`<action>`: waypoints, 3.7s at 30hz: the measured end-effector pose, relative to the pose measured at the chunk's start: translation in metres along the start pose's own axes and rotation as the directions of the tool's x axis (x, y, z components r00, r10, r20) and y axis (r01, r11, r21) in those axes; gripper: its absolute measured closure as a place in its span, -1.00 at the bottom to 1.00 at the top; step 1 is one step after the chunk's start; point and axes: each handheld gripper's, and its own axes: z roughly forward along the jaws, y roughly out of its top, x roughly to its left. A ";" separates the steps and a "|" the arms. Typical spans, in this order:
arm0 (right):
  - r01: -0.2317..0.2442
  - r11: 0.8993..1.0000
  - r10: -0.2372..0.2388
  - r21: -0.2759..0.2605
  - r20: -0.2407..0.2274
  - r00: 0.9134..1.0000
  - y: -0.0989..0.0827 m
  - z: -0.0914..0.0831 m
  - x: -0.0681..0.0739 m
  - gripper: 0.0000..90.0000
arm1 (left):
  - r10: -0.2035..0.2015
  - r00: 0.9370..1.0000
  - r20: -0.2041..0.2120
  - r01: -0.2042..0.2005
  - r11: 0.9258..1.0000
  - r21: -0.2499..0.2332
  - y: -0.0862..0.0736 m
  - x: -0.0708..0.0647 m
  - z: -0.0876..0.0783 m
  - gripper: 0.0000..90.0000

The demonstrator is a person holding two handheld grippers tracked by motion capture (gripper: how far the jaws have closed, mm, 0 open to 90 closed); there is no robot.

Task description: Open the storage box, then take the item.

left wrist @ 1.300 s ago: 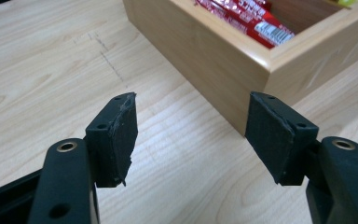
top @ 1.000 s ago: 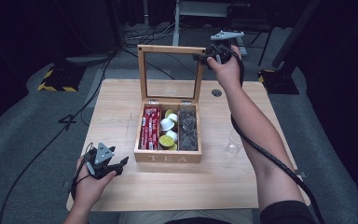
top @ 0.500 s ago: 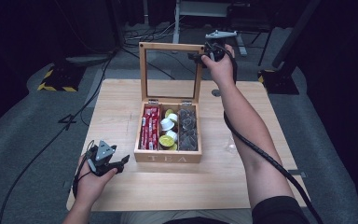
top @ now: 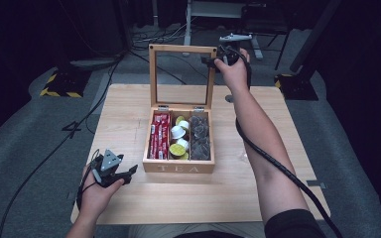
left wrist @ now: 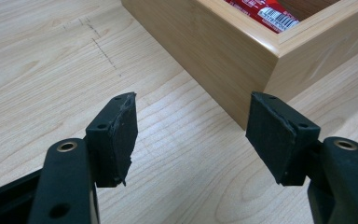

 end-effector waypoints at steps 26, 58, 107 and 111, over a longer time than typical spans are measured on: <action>0.160 0.986 -0.141 0.048 -0.281 0.949 -0.035 -0.115 0.056 -0.18 | 0.010 1.000 0.022 -0.010 1.000 0.017 0.004 -0.003 0.010 -0.24; 0.327 0.867 -0.191 0.377 -0.356 0.915 -0.156 -0.037 0.095 -0.19 | 0.024 1.000 0.016 -0.025 0.992 0.124 -0.010 0.003 0.028 -0.36; 0.100 0.989 -0.053 0.108 -0.372 0.927 -0.115 -0.149 0.043 0.64 | -0.020 1.000 0.013 0.018 0.986 0.164 -0.015 0.005 0.029 -0.34; 0.089 0.990 -0.047 0.106 -0.351 0.935 -0.119 -0.167 0.033 0.64 | -0.047 0.999 0.013 0.044 0.985 0.169 -0.016 0.006 0.029 -0.34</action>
